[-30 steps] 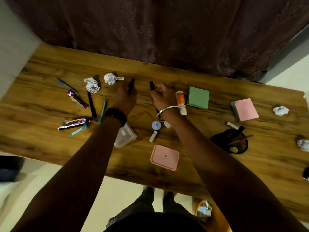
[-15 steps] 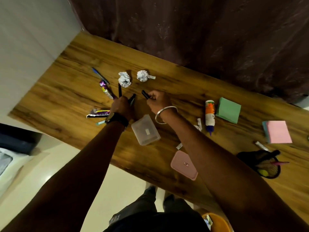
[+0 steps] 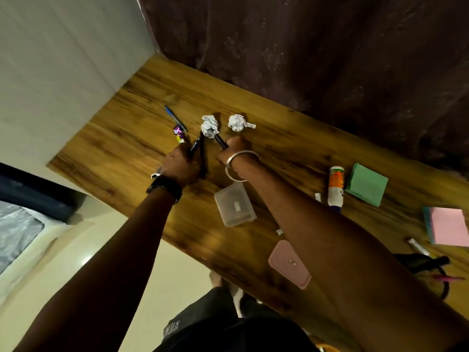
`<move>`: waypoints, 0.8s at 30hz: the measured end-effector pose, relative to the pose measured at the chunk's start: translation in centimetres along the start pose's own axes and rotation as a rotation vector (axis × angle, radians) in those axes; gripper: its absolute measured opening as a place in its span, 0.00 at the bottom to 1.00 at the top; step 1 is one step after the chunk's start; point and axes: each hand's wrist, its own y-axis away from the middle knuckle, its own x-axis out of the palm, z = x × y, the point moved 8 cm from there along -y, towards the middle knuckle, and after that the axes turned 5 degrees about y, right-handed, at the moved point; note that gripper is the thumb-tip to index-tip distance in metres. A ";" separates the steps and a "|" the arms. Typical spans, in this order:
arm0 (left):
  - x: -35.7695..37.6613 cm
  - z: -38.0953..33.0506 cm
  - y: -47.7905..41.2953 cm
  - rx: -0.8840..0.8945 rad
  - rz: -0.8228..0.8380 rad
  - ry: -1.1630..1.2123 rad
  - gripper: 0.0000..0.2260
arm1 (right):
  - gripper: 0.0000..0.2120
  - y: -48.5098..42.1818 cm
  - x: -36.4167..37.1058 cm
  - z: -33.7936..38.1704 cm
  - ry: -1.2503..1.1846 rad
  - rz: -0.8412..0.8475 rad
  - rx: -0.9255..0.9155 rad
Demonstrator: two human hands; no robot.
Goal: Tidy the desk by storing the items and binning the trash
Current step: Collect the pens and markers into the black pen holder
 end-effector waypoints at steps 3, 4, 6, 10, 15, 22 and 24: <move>-1.5 1.2 0.2 0.042 -0.023 -0.011 0.12 | 0.26 -0.9 2.2 2.1 0.035 0.025 -0.002; -1.6 1.4 0.2 0.079 -0.025 -0.011 0.11 | 0.29 -1.3 2.6 2.4 0.056 0.013 0.012; -2.2 1.7 0.0 0.121 -0.025 -0.024 0.14 | 0.36 -2.0 3.6 3.2 0.095 -0.005 0.042; -3.5 2.3 -0.3 0.188 0.011 -0.055 0.17 | 0.30 -2.2 4.7 3.2 0.118 0.013 0.140; -4.2 3.8 0.1 0.279 0.149 -0.089 0.19 | 0.34 -2.2 5.9 2.7 0.145 0.021 0.214; -1.4 5.8 2.1 0.464 0.265 -0.328 0.15 | 0.26 -1.4 5.6 2.6 -0.073 0.017 0.215; -0.8 6.3 2.5 0.495 0.263 -0.328 0.19 | 0.21 -1.5 5.8 2.6 -0.134 -0.024 0.204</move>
